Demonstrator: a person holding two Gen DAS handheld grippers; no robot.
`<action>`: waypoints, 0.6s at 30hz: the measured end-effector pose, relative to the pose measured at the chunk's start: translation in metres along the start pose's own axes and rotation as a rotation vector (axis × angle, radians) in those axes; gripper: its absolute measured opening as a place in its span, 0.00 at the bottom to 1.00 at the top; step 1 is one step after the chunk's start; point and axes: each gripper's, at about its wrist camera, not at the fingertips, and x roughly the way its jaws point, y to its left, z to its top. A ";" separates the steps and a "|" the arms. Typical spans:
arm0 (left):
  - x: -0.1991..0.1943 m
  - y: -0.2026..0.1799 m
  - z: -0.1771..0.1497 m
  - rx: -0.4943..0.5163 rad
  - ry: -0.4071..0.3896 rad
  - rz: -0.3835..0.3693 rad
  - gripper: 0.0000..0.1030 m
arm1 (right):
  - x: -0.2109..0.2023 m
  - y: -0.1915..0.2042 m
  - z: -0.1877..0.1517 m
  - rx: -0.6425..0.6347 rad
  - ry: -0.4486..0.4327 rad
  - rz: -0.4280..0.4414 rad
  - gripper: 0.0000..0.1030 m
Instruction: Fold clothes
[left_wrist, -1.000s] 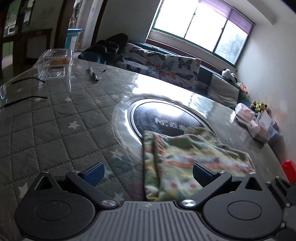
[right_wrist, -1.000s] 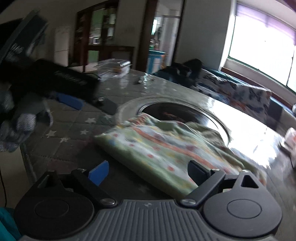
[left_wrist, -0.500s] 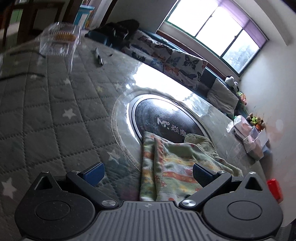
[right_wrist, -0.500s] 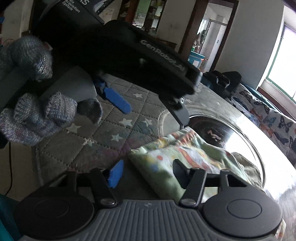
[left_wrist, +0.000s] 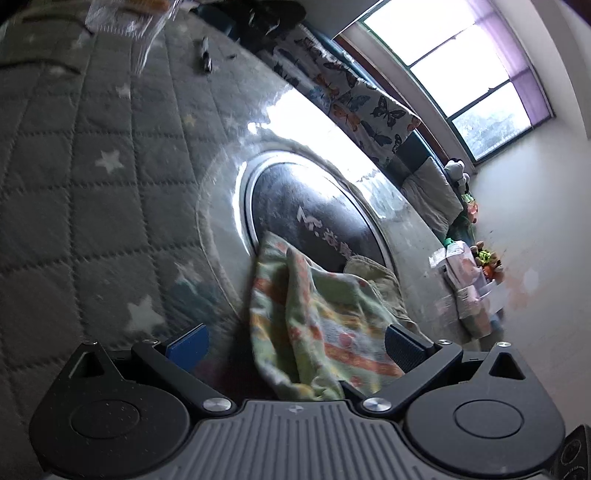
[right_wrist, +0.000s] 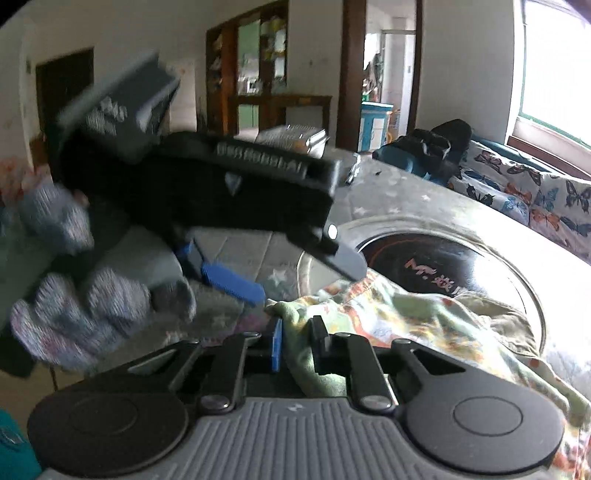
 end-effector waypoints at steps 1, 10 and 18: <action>0.003 0.000 0.000 -0.019 0.012 -0.011 1.00 | -0.003 -0.003 0.001 0.015 -0.010 0.005 0.13; 0.025 -0.005 0.002 -0.106 0.075 -0.092 0.78 | -0.021 -0.018 -0.001 0.072 -0.067 0.041 0.13; 0.039 -0.001 -0.002 -0.102 0.111 -0.083 0.19 | -0.026 -0.030 -0.008 0.108 -0.069 0.099 0.16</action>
